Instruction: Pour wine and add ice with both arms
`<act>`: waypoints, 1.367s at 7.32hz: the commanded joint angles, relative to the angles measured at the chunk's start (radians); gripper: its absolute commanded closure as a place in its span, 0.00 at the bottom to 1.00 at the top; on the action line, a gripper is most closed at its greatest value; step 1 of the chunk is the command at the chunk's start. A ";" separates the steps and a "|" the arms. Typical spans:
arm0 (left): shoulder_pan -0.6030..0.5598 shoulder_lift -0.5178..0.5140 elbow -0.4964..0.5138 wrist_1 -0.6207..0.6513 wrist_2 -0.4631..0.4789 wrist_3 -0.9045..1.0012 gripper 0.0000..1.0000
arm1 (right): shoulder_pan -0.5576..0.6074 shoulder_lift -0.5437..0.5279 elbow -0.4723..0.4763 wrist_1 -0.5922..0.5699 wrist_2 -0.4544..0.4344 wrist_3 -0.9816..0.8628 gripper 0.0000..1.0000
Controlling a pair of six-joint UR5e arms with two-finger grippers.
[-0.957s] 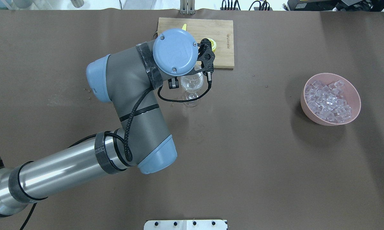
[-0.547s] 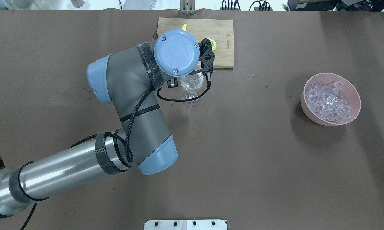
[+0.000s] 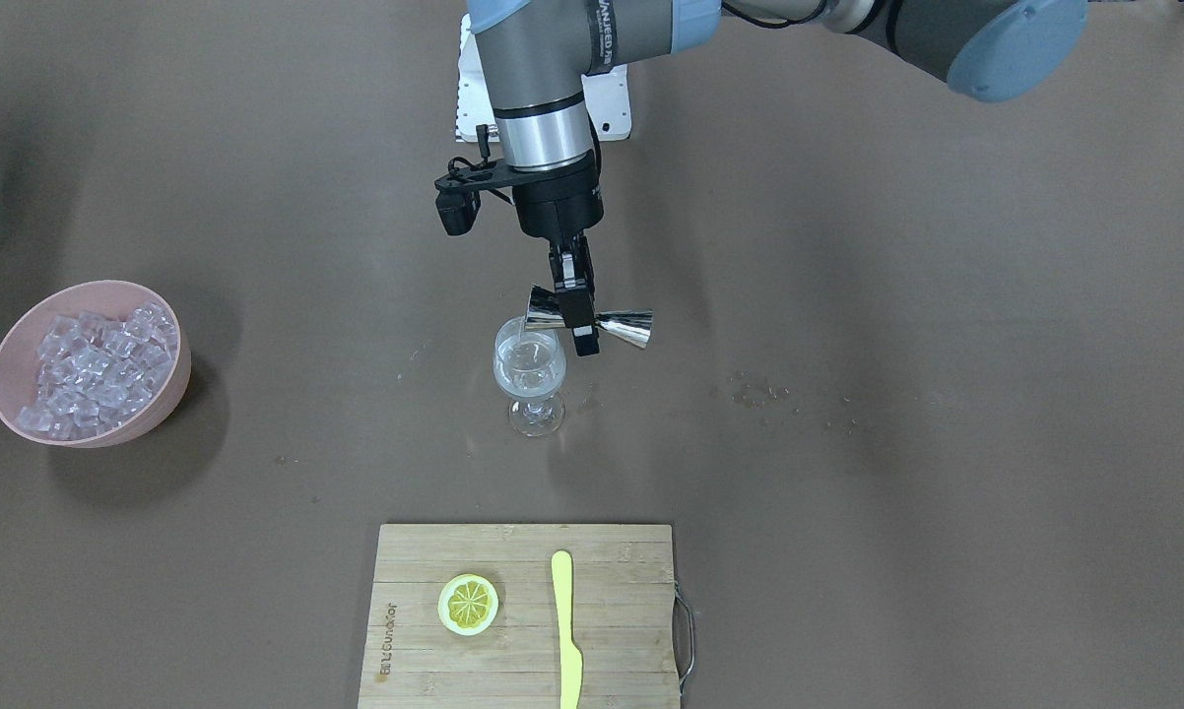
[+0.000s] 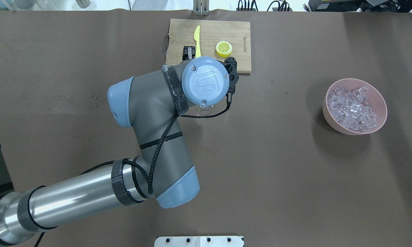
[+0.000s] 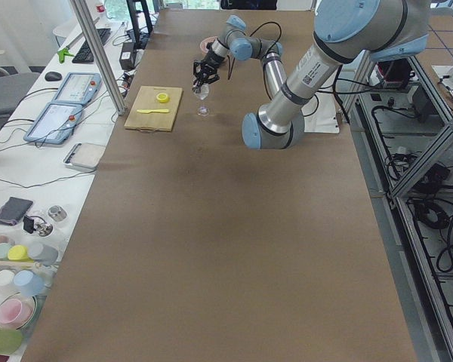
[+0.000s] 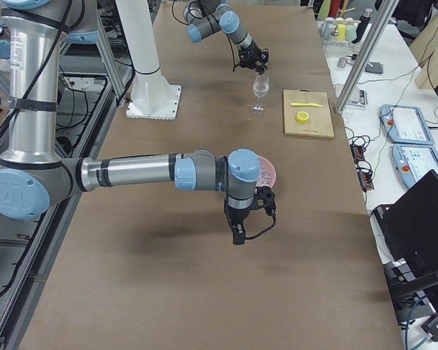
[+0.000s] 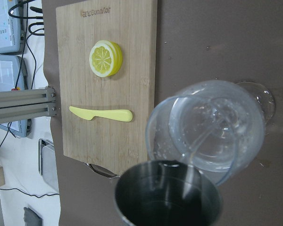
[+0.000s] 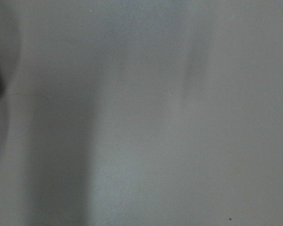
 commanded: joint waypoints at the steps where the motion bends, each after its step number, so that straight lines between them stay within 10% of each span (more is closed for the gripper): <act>1: 0.001 -0.009 0.001 0.018 0.007 0.004 1.00 | 0.000 0.001 0.000 0.000 0.000 0.001 0.00; 10: -0.029 0.054 -0.017 -0.164 -0.092 -0.010 1.00 | 0.000 0.002 0.000 0.000 0.000 0.001 0.00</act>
